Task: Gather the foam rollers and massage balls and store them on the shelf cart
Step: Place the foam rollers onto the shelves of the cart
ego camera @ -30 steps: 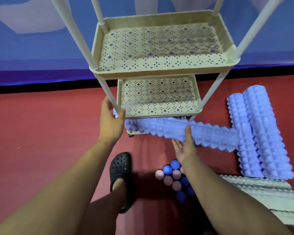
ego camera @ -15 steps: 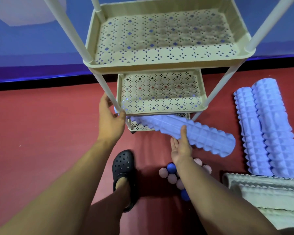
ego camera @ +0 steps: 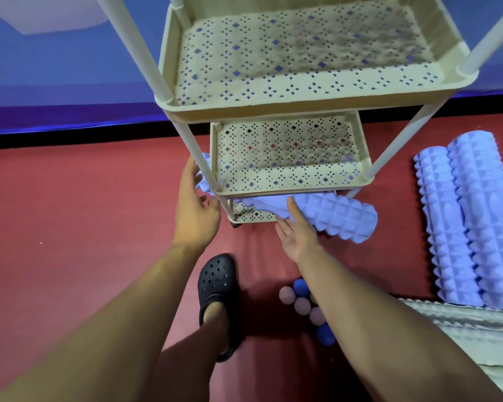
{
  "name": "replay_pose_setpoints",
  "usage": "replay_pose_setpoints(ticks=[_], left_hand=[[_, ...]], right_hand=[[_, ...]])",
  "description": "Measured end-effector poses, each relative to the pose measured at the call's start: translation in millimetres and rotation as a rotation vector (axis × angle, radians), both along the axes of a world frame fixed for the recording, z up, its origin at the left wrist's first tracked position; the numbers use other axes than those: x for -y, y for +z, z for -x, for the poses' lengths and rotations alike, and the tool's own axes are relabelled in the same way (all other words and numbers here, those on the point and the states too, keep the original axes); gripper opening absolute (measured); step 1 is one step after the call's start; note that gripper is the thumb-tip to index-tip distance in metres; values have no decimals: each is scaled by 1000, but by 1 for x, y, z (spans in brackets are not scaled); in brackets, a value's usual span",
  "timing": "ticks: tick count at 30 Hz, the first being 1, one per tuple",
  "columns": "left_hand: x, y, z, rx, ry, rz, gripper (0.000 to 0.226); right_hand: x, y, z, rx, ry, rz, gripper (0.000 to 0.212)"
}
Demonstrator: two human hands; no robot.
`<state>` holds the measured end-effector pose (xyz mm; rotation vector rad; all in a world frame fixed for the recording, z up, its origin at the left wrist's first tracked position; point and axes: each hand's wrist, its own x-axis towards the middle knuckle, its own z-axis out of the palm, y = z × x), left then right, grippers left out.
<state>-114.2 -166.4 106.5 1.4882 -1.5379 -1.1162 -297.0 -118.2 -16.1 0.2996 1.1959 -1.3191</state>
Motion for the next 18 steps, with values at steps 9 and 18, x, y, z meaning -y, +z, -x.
replay_pose_setpoints(ticks=[9,18], left_hand=[[42,-73,-27,74,-19,-471,121],[57,-74,-15,69,-56,-366,98]], right_hand=[[-10,-13,23,106,32,-14,56],[-9,-30,26,128,55,-123,39]])
